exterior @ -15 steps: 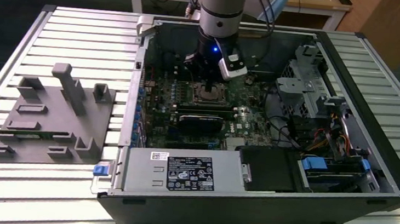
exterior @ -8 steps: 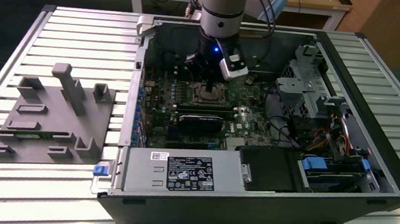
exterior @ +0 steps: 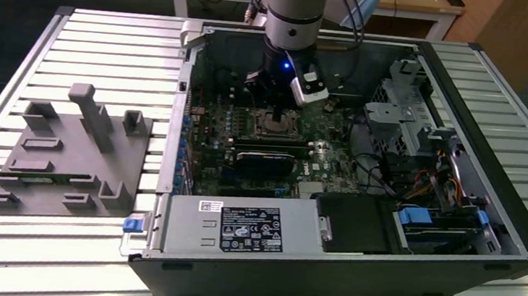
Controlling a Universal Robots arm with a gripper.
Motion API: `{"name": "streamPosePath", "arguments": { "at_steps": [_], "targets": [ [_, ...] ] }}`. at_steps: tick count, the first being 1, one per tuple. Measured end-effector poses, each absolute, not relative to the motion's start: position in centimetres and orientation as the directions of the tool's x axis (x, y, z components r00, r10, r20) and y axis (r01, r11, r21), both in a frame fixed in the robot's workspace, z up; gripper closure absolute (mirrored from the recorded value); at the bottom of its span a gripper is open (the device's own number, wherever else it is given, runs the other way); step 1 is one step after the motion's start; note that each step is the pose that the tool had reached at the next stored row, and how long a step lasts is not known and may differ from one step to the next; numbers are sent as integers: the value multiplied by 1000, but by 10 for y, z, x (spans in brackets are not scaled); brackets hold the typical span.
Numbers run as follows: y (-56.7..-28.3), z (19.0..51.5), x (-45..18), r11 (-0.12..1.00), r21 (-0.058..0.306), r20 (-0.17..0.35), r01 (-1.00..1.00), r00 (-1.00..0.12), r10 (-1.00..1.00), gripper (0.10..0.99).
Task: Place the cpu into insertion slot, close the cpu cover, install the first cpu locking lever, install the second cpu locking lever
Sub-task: 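Install the first cpu locking lever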
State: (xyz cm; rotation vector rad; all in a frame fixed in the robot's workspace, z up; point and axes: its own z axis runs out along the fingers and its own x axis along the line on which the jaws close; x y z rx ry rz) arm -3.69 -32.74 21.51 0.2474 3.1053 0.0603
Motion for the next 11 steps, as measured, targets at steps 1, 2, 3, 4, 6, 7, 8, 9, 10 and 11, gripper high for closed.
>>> {"name": "streamPosePath", "arguments": {
  "at_steps": [1,2,3,4,6,7,8,9,10,11],
  "targets": [
    [-327,215,-37,987,41,-23,158,-987,159,980],
    [-327,215,-37,987,41,-23,158,-987,159,980],
    [-327,216,-37,987,40,-23,158,-987,159,980],
    [-327,216,-37,987,40,-23,158,-987,159,980],
    [-327,219,-37,987,41,-23,158,-987,159,980],
    [-327,221,-37,987,41,-23,158,-987,159,980],
    [-327,223,-37,987,41,-23,158,-987,159,980],
    [-327,225,-37,987,41,-23,158,-987,159,980],
    [-327,227,-37,987,41,-23,158,-987,159,980],
    [-327,230,-37,987,41,-23,158,-987,159,980]
  ]
}}
